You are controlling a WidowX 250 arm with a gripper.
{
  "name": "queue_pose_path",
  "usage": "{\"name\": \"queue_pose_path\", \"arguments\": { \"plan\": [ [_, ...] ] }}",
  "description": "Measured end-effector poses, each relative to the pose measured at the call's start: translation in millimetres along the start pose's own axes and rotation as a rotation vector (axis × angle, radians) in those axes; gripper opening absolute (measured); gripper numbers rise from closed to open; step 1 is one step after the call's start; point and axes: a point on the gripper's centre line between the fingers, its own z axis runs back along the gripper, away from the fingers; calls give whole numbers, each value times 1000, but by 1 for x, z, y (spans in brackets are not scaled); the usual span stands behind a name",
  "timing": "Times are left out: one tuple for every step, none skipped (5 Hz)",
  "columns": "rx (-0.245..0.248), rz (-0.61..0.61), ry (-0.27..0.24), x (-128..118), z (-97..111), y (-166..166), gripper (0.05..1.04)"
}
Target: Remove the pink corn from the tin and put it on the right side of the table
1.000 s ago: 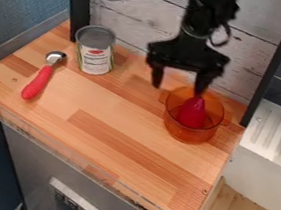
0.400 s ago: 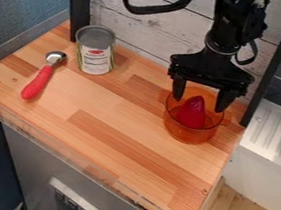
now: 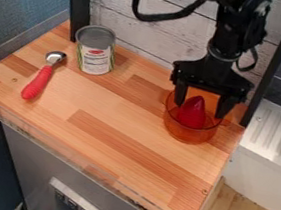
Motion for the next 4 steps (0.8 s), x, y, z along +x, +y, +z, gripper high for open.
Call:
{"name": "queue_pose_path", "arguments": {
  "plan": [
    [-1,15,0,1,-1,1,1000],
    [9,37,11,0,-4,9,1000],
    [24,35,34,-1,-12,10,1000],
    [37,19,53,1,-24,7,951]
  ]
}}
